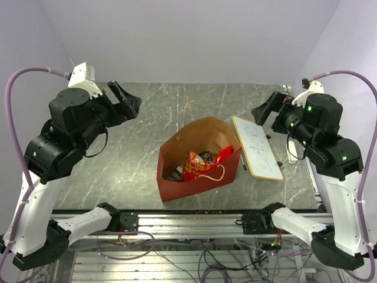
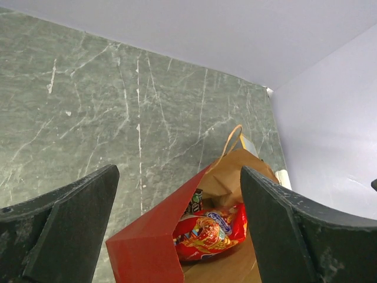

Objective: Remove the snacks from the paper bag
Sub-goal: Adjust the paper bag at the center of the board.

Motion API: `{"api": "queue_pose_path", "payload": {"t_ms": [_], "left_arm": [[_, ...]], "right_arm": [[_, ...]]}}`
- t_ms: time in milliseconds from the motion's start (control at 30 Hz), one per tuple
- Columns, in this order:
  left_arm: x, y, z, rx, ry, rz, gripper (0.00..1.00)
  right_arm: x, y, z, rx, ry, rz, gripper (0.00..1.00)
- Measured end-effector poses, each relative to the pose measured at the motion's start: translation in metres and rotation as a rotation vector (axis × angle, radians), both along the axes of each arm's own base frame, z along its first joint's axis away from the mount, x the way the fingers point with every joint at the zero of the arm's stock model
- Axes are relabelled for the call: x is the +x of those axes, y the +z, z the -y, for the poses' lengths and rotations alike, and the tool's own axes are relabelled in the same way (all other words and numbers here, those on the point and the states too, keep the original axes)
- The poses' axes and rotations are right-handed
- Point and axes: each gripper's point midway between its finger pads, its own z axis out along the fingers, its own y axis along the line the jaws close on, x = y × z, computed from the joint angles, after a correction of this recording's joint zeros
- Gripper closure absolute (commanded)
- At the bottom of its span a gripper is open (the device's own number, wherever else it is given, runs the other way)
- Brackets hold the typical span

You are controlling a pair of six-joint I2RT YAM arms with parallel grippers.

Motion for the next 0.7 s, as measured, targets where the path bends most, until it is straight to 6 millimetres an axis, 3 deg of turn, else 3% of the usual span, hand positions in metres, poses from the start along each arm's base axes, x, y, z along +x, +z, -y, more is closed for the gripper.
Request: {"api": "queue_pose_path", "payload": {"t_ms": [333, 700], "left_arm": [[0.021, -0.013, 0.014, -0.024, -0.055, -0.065, 0.06], [0.053, -0.031, 0.082, -0.141, -0.339, -0.143, 0.06]], "right_arm": [[-0.007, -0.002, 0.023, -0.014, -0.072, -0.052, 0.0], [0.002, -0.017, 0.008, 0.063, -0.027, -0.092, 0.0]]}}
